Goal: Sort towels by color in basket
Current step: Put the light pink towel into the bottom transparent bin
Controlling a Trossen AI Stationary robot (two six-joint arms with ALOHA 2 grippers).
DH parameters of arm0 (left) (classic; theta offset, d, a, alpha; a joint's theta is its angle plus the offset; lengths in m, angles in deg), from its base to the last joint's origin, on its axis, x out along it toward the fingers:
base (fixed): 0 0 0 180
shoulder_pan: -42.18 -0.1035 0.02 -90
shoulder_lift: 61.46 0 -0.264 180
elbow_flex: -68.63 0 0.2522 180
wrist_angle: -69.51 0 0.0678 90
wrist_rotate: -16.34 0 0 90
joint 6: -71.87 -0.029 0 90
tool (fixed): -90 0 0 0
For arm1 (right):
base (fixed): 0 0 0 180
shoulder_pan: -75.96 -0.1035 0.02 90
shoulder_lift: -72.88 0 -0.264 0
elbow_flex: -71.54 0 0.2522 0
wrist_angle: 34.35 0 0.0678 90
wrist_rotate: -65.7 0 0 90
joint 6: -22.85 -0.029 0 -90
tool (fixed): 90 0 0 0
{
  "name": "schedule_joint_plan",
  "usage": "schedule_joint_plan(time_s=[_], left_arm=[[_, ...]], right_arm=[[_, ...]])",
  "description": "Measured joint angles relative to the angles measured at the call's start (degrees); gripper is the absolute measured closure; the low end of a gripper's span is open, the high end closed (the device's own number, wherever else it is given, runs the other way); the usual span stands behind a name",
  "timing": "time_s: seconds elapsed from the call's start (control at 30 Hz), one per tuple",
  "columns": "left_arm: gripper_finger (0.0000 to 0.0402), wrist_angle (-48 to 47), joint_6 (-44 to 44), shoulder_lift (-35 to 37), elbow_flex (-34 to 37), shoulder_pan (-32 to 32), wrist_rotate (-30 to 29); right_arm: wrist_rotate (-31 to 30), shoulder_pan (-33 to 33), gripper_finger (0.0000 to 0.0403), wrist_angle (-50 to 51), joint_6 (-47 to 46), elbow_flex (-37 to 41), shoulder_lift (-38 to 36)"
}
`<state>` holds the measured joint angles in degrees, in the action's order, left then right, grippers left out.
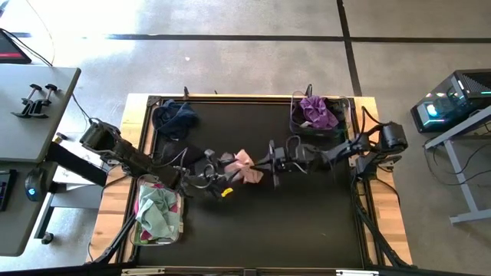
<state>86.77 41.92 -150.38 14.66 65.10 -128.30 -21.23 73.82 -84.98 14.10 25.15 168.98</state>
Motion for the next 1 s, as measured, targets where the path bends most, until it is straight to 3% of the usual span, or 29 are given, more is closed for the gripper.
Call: schedule_joint_plan(time_s=[0.13,0.33,0.5,0.6,0.83,1.0], left_arm=[[0.0227,7.09,-6.50,0.02,-0.93,0.57,4.89],[0.0227,8.67,-13.56,0.02,-1.65,-1.24,15.73],[0.0218,5.02,-8.66,0.02,-1.65,-4.15,16.34],[0.0205,1.33,-3.04,-0.32,-1.63,-5.33,20.14],[0.0188,-2.82,5.11,-3.43,-1.61,-8.95,21.15],[0.0188,-1.27,5.84,-3.99,-1.61,-9.29,21.40]], right_arm=[[0.26,0.30,0.0400,2.10,0.07,-1.01,0.02],[-5.07,0.30,0.0400,8.61,-0.79,-1.17,0.03],[-5.40,0.60,0.0399,13.47,-1.57,-1.19,0.03],[-6.73,0.60,0.0391,17.49,-1.64,-1.21,0.03],[-5.18,1.84,0.0307,20.86,-3.17,-1.22,0.06],[6.44,4.96,0.0242,20.95,-2.95,-2.15,0.06]])
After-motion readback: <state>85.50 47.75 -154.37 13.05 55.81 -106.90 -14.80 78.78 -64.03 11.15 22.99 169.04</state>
